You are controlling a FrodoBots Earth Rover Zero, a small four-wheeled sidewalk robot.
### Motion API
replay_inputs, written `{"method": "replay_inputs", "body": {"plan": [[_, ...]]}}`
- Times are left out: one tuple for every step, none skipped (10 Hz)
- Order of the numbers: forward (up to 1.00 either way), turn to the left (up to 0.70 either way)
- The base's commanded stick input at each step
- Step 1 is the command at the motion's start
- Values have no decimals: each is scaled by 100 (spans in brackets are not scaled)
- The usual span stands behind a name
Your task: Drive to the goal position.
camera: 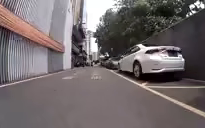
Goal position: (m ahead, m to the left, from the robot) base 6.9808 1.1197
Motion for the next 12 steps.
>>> {"method": "replay_inputs", "body": {"plan": [[70, 0], [70, 0], [70, 0], [70, 0], [70, 0], [70, 0], [70, 0], [70, 0], [70, 0], [70, 0], [70, 0], [70, 0]]}}
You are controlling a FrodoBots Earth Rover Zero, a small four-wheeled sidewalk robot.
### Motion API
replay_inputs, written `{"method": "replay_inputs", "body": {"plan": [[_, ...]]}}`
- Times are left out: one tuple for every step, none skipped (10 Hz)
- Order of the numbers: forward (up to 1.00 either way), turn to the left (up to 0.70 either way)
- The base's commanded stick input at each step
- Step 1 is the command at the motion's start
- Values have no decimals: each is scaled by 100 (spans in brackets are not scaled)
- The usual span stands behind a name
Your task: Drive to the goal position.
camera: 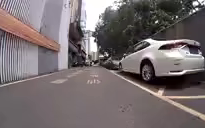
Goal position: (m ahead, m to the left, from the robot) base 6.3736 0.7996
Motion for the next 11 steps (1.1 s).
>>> {"method": "replay_inputs", "body": {"plan": [[70, 0], [70, 0], [70, 0], [70, 0], [70, 0], [70, 0], [70, 0], [70, 0], [70, 0], [70, 0], [70, 0]]}}
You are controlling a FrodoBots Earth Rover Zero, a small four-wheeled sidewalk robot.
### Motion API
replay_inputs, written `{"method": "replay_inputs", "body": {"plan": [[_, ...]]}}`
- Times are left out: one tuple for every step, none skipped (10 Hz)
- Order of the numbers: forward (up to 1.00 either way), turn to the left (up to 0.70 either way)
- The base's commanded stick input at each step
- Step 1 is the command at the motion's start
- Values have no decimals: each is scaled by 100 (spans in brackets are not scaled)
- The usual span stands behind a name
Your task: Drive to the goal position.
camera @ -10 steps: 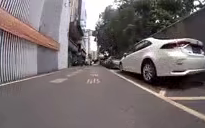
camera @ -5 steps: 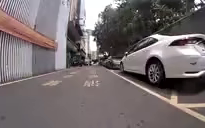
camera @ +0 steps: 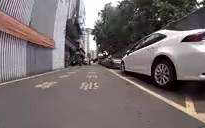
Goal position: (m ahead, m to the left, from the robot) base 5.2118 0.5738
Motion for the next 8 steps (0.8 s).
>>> {"method": "replay_inputs", "body": {"plan": [[70, 0], [70, 0], [70, 0], [70, 0], [70, 0], [70, 0], [70, 0], [70, 0]]}}
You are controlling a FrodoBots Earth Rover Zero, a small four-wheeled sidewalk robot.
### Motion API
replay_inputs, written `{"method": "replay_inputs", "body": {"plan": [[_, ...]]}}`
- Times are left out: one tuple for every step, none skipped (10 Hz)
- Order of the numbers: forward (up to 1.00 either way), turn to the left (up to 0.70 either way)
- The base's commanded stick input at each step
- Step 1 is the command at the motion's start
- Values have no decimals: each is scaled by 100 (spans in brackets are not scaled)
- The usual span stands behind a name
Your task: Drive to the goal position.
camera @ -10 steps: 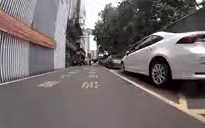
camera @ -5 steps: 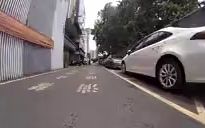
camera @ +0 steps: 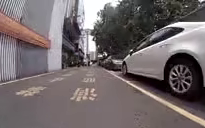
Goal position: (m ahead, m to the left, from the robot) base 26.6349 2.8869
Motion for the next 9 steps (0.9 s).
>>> {"method": "replay_inputs", "body": {"plan": [[70, 0], [70, 0], [70, 0], [70, 0], [70, 0], [70, 0], [70, 0], [70, 0], [70, 0]]}}
